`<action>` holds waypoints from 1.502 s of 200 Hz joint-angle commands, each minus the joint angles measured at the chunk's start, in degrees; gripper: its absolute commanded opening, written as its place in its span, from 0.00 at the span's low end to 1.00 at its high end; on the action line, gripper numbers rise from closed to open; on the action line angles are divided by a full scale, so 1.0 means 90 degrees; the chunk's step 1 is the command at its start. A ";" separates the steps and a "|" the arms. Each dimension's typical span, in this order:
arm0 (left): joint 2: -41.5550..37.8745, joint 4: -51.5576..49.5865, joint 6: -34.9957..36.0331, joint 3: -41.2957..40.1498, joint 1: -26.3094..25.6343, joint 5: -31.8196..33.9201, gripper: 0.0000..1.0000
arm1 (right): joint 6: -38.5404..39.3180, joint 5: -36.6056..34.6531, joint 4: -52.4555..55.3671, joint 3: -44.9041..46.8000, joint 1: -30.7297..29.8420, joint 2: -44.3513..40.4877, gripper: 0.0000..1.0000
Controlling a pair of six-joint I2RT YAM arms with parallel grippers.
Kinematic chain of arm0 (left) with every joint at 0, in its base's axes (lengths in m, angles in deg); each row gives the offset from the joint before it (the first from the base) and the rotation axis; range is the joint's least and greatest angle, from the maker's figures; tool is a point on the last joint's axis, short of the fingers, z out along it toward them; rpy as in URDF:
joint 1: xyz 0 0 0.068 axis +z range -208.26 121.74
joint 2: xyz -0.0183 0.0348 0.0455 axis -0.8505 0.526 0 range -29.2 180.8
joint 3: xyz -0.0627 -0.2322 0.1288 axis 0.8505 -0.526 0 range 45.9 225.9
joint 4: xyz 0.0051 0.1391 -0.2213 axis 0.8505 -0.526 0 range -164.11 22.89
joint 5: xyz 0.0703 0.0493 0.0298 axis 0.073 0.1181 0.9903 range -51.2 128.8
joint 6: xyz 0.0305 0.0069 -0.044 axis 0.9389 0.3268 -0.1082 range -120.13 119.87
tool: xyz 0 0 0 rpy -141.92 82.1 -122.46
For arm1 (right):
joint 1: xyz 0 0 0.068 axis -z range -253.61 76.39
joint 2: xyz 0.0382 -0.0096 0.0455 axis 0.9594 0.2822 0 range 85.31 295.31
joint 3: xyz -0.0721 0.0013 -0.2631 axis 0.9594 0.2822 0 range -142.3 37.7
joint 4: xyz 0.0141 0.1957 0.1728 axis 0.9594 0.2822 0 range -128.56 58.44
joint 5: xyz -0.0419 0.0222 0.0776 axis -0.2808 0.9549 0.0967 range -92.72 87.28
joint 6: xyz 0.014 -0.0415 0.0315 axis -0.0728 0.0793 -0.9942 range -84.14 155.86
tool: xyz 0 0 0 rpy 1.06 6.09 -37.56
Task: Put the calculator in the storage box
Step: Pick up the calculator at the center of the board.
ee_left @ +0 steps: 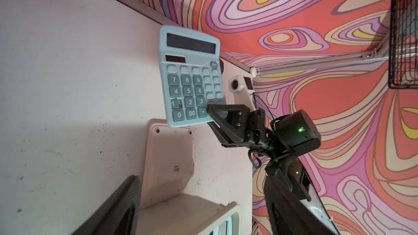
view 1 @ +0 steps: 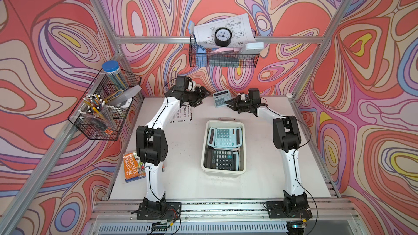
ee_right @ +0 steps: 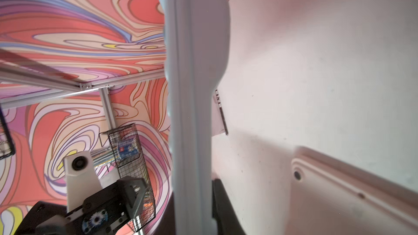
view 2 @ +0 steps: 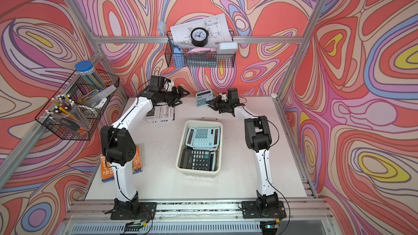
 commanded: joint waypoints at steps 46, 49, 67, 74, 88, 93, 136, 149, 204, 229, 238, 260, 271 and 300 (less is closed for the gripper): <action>-0.1264 -0.0590 0.0039 -0.0979 0.0235 -0.0164 0.81 | 0.0832 0.0955 0.0719 0.0774 0.0029 -0.1452 0.03; -0.1317 -0.0576 -0.0017 -0.1035 0.0232 -0.0184 0.81 | 0.0823 0.0951 0.0719 0.0819 0.0029 -0.1496 0.03; -0.1646 -0.0238 -0.0534 -0.1451 0.0216 -0.0300 0.81 | 0.0490 0.0726 0.0460 0.1138 0.0029 -0.1788 0.02; -0.1792 -0.0027 -0.0792 -0.1659 0.0207 -0.0329 0.81 | 0.0140 0.0608 0.0070 0.1330 0.0028 -0.1883 0.02; -0.2088 0.0370 -0.1334 -0.2081 0.0155 -0.0229 0.81 | -0.0706 0.0351 -0.0851 0.1682 0.0020 -0.1994 0.02; -0.2190 0.0531 -0.1548 -0.2234 0.0140 -0.0180 0.81 | -0.0954 0.0231 -0.1120 0.1775 0.0019 -0.2026 0.02; -0.2853 0.1857 -0.3459 -0.3333 -0.0071 0.0693 0.81 | -0.2060 -0.0627 -0.1929 0.1726 -0.0246 -0.2067 0.02; -0.2971 0.2130 -0.3895 -0.3515 -0.0185 0.1082 0.81 | -0.2290 -0.0919 -0.1963 0.1712 -0.0379 -0.2070 0.02; -0.2804 0.3100 -0.4403 -0.3508 -0.0627 0.1873 0.79 | -0.3195 -0.1709 -0.2488 0.1713 -0.1058 -0.2010 0.00; -0.2672 0.3245 -0.4419 -0.3533 -0.0692 0.2066 0.75 | -0.3631 -0.1819 -0.2878 0.1808 -0.1251 -0.1985 0.00; -0.2625 0.3289 -0.4435 -0.3550 -0.0711 0.2099 0.73 | -0.3743 -0.1874 -0.2940 0.1848 -0.1303 -0.2008 0.00; -0.2498 0.3334 -0.4402 -0.3498 -0.0720 0.2133 0.70 | -0.3987 -0.1965 -0.3123 0.1939 -0.1388 -0.2065 0.00; -0.2445 0.3307 -0.4380 -0.3458 -0.0721 0.2173 0.68 | -0.4045 -0.1987 -0.3149 0.1949 -0.1416 -0.2071 0.00; -0.2303 0.3413 -0.4367 -0.3405 -0.0721 0.2291 0.63 | -0.4118 -0.1949 -0.3120 0.1919 -0.1472 -0.2073 0.00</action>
